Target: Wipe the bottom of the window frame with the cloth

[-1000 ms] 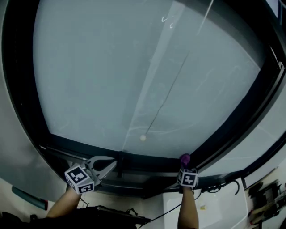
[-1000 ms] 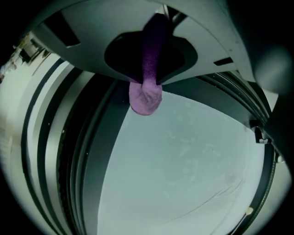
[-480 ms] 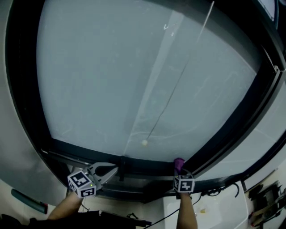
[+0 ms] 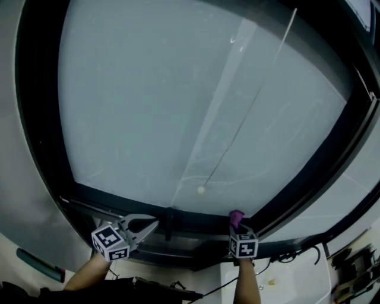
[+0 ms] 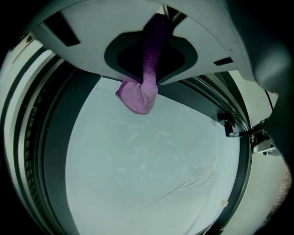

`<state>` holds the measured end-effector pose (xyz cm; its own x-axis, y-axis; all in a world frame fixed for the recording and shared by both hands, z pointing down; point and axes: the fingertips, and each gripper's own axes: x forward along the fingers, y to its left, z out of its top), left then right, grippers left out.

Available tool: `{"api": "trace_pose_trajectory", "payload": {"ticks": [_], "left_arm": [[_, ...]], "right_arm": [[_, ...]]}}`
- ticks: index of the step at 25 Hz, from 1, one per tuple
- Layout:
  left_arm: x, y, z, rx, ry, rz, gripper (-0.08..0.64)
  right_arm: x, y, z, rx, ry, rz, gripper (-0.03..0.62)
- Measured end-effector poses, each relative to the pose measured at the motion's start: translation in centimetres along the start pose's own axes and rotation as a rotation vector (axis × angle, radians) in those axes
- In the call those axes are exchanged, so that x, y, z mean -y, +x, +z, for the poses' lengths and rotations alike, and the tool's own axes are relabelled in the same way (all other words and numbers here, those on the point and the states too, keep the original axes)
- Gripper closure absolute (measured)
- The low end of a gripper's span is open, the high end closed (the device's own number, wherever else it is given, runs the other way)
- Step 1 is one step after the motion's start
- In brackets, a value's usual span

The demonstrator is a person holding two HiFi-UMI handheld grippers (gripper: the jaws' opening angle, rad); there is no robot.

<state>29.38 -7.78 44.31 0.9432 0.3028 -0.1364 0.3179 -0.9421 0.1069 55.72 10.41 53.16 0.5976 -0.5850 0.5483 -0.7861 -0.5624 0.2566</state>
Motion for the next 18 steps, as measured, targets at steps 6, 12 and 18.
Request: {"api": "trace_pose_trajectory", "payload": {"ticks": [6,12,18], "left_arm": [[-0.2,-0.3,-0.2,-0.015,0.002,0.000,0.558],[-0.1,-0.7,-0.1,-0.008,0.005,-0.004,0.558],[-0.7,-1.8,0.0,-0.002,0.002,0.001,0.558]], "right_arm": [[-2.1,0.0,0.4,0.003,-0.026,0.033,0.517],[-3.6,0.0,1.2,-0.021,-0.047,0.056,0.517],[-5.1,0.2,1.7,-0.042,-0.054,0.075,0.517]]}}
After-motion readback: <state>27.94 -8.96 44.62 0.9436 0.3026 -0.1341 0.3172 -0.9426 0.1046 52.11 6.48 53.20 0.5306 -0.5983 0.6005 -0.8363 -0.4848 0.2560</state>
